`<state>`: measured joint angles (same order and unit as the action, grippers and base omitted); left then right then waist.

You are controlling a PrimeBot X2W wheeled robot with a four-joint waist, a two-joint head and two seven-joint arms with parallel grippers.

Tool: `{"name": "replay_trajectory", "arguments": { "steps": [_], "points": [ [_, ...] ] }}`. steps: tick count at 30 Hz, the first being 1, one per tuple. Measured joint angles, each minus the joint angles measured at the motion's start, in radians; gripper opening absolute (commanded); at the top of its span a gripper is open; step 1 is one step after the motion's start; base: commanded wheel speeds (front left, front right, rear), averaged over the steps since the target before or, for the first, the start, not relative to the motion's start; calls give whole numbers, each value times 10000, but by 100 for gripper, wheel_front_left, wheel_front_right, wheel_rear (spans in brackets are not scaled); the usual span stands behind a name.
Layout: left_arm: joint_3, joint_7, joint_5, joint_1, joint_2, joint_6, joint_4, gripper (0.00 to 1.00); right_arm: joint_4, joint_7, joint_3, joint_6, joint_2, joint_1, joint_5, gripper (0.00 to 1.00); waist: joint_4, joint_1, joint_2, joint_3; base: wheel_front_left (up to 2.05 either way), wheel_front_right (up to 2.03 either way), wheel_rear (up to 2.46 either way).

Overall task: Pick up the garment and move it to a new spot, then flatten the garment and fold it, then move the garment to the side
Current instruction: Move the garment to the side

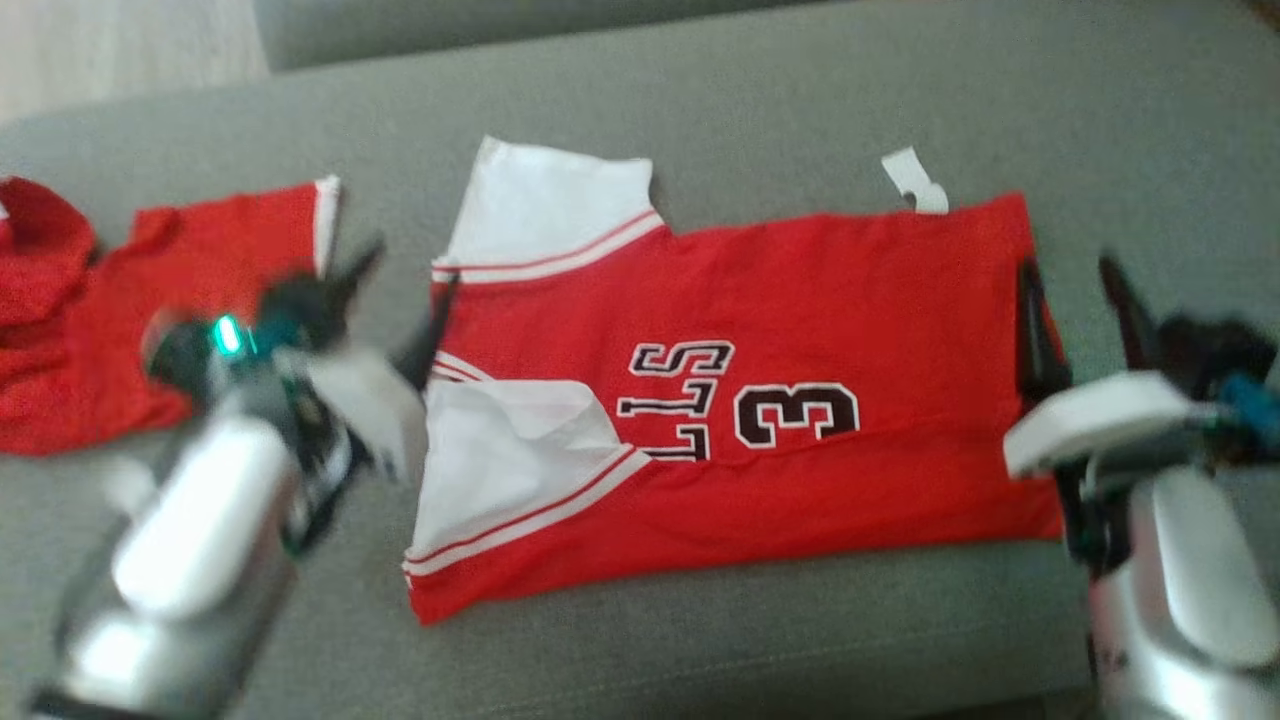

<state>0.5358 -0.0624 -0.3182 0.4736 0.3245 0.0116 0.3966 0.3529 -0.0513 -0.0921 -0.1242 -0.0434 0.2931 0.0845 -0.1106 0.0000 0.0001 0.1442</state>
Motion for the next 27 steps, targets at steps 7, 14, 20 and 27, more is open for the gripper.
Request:
{"name": "replay_trajectory", "arguments": {
  "steps": [7, 14, 20, 27],
  "points": [
    [489, 1592, -113, 3836, 546, 1129, 1354, 100, -577, 196, 575, 0, -19, 1762, -268, 100, -400, 0, 0, 1367, 0, 0, 0],
    [1758, 2245, -637, 5926, 1122, 1204, 2757, 100, -740, 221, 926, 0, -25, 2789, -167, 100, -961, 2, -1, 2370, 0, 0, 0],
    [3289, 2604, -1329, 7034, 1490, 1206, 3747, 100, -886, 161, 1032, 0, -36, 3125, -4, 100, -1488, 2, -1, 3014, 0, 0, 0],
    [4625, 2719, -2038, 7966, 1791, 1206, 4830, 100, -1022, -98, 1457, 0, -36, 3151, 612, 100, -2005, 1, -1, 3554, 0, 0, 0]
  ]
}}
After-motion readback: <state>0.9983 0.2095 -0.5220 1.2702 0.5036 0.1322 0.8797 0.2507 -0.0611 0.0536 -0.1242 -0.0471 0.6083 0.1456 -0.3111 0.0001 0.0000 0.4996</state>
